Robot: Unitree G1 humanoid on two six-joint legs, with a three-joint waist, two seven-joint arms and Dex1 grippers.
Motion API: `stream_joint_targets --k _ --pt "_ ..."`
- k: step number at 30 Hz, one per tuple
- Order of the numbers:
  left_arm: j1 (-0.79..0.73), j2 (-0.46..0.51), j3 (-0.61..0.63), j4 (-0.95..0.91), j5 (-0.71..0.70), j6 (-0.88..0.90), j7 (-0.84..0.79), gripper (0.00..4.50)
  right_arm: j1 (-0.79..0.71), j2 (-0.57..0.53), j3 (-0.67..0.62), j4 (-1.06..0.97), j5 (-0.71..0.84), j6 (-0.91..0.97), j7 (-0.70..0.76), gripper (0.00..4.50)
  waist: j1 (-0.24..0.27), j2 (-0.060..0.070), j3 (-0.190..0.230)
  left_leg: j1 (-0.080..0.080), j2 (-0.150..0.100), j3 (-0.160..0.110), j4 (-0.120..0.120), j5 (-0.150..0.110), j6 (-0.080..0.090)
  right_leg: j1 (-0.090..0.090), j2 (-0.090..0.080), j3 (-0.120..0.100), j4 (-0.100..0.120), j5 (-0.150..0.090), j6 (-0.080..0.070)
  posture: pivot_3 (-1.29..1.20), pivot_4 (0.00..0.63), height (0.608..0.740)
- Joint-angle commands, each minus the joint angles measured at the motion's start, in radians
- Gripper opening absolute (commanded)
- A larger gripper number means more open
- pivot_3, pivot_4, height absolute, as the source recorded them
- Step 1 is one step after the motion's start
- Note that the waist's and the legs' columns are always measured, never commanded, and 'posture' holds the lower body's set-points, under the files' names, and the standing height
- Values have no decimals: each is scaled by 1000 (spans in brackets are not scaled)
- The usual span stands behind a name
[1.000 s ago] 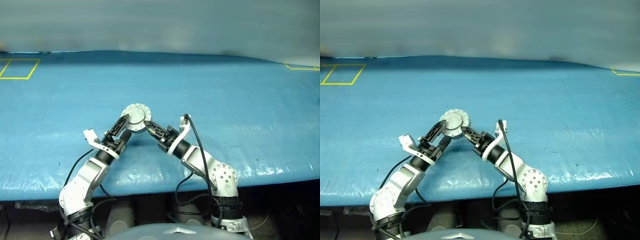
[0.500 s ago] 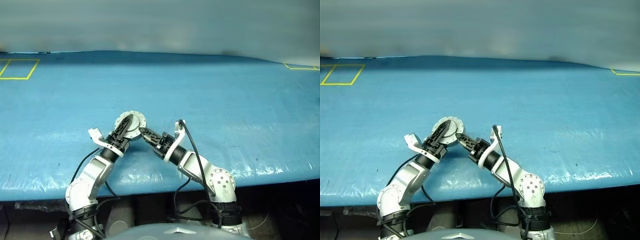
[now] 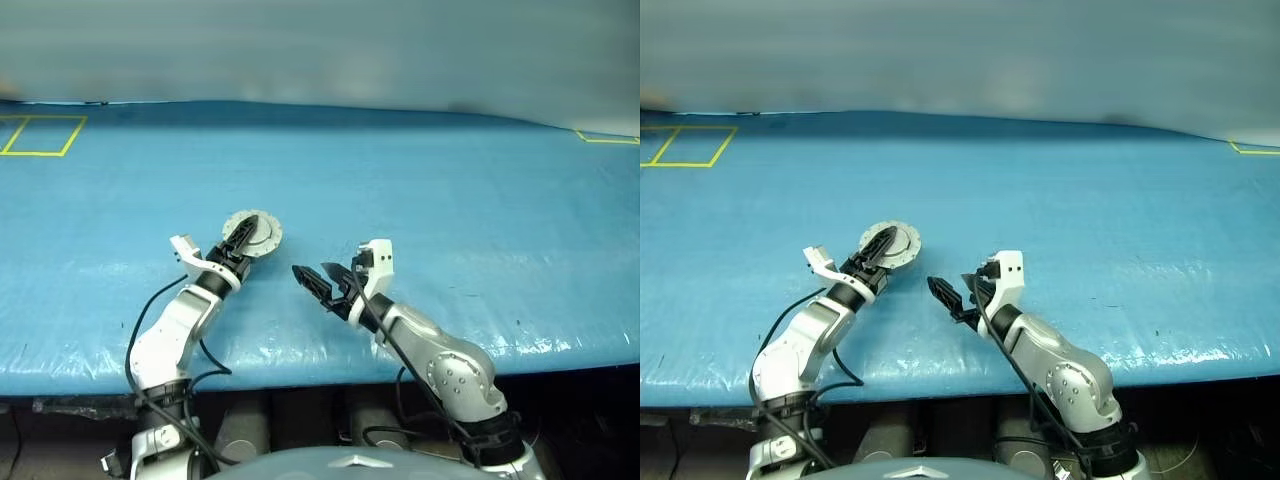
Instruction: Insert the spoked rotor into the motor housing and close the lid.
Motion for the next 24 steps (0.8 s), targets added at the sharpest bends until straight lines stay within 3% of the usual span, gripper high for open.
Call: stream_joint_targets --k 1,4,9,17,24 --pt "-106 20 -1 81 67 -26 -41 2449 25 -59 71 -57 -229 -151 66 4500 -1 0 0 0 -1 0 0 0 0 0 0 1 0 0 0 0 150 740" --pt "-240 40 -1 249 174 -76 -70 2449 68 -102 120 -38 -397 -288 103 4500 2 -1 1 0 -3 0 1 0 0 1 -1 2 -1 0 5 0 150 740" --pt "-462 62 23 549 337 -194 -155 2449 119 -73 130 12 -580 -409 68 4500 1 -2 1 -1 -3 -1 1 0 0 1 0 1 -1 0 6 0 150 740" --pt "-781 77 92 1033 540 -451 -232 2449 149 6 109 50 -691 -442 52 4500 -2 -3 2 -3 -3 -1 0 0 0 0 0 0 -4 2 9 0 150 740" --pt "-860 84 145 1187 644 -562 -180 2449 182 40 84 41 -724 -421 57 4500 -3 -4 2 -4 -3 -1 -2 0 0 0 0 0 -6 5 9 0 150 740"
